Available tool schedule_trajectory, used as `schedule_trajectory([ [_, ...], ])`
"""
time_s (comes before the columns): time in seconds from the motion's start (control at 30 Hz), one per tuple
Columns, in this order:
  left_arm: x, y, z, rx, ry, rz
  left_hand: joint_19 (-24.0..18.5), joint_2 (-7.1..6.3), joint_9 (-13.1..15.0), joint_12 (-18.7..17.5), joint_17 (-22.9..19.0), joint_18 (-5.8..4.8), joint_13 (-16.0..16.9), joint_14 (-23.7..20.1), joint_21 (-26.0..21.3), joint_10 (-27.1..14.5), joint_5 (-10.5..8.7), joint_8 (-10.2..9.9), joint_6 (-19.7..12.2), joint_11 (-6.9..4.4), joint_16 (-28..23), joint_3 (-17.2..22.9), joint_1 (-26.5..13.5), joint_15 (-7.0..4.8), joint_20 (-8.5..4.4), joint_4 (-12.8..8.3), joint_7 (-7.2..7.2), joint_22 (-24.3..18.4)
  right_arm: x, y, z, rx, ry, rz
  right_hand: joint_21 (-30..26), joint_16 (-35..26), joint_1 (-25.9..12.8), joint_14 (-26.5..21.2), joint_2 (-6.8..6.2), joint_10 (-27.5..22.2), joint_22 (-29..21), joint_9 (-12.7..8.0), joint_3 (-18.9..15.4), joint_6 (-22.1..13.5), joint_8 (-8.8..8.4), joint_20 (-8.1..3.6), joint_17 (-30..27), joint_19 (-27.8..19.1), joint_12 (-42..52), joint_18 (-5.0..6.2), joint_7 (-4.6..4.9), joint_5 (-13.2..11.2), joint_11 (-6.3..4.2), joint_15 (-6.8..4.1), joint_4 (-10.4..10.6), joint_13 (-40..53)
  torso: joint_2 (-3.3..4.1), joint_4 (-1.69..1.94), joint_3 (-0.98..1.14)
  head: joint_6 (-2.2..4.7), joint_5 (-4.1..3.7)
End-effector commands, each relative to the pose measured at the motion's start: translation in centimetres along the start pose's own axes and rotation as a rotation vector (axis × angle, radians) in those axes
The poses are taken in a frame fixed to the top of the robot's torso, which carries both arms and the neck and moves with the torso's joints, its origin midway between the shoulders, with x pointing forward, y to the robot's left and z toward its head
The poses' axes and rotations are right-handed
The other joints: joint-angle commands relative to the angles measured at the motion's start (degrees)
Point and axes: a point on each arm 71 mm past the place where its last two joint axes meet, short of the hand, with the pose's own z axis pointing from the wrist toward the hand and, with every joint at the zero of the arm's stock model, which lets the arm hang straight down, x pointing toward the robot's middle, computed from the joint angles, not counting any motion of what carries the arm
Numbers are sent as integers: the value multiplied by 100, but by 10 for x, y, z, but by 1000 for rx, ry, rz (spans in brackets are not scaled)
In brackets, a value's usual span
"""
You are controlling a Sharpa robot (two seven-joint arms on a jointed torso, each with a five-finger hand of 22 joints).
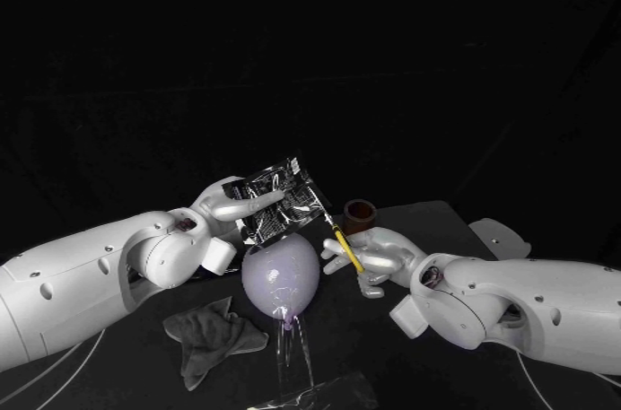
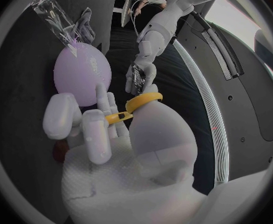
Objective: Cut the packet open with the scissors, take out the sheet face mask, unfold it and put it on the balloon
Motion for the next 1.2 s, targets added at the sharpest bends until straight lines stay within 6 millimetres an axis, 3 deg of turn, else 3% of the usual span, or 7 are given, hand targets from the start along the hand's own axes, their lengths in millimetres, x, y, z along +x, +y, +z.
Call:
schedule_trajectory([
  [0.03, 2, 0, 1, 9, 7, 14, 42, 52, 157, -25, 7, 85, 3, 44, 27, 49, 20, 29, 20, -4, 5, -7, 19, -14, -15, -25, 26, -6, 0, 4, 0, -29, -4, 7, -59, -30, -15, 242, -70, -69, 232, 13, 74, -102, -31, 11, -50, -46, -6, 124, 164, -2, 3, 55, -11, -39, 1, -1, 2, 8, 10],
  [0.3, 1, 0, 1, 10, 2, 38, 42, 52, 157, -25, 7, 85, 3, 44, 27, 49, 20, 29, 20, -4, 5, -7, 19, -14, -15, -25, 26, -6, 3, 5, -1, -31, 11, 5, -291, -94, -117, 186, -243, -245, 96, 39, 339, -177, -93, 62, -219, -177, 2, 172, 216, -1, 58, 102, 0, -213, -2, -2, 2, -4, 12],
  [0.43, 2, -1, 1, 14, 7, 69, 43, 51, 160, -25, 8, 85, 3, 45, 28, 50, 20, 31, 21, -4, 4, -5, 18, -15, -16, -30, 26, -6, 2, 5, -1, -31, 0, 8, -278, -90, -125, 188, -244, -245, 100, 44, 378, -178, -96, 65, -207, -169, 10, 170, 217, -2, 58, 105, -2, -231, -1, 1, 0, -3, 14],
  [0.73, 1, -1, 0, 19, 7, 110, 45, 50, 163, -24, 9, 85, 3, 47, 28, 51, 20, 33, 22, -5, 4, -3, 18, -16, -17, -34, 25, -7, -5, 3, 0, -18, -41, 16, 260, 55, 32, 298, -24, 430, 364, 184, 310, 265, 139, -66, 125, 153, 338, 64, 3, -4, -155, -63, -50, -184, 5, -4, 1, -5, -5],
  [1.07, 3, -1, 1, 23, 15, 117, 46, 49, 165, -24, 10, 86, 3, 48, 29, 52, 20, 34, 22, -6, 4, -1, 18, -16, -18, -39, 24, -7, -6, 1, 3, 3, -47, 16, 376, 82, 123, 316, 122, 719, 424, 241, 140, 454, 229, -149, 182, 216, 457, 39, -98, -3, -255, -150, -61, -112, -2, 0, -3, -18, -2],
  [1.2, 3, -1, 1, 23, 13, 117, 46, 49, 165, -24, 10, 86, 3, 48, 29, 52, 20, 34, 22, -6, 4, -1, 18, -16, -18, -39, 24, -7, -6, 1, 3, 2, -50, 16, 412, 89, 142, 322, 150, 761, 443, 250, 102, 483, 240, -164, 202, 236, 473, 30, -115, -2, -272, -166, -64, -95, 0, -4, -4, 7, -10],
])
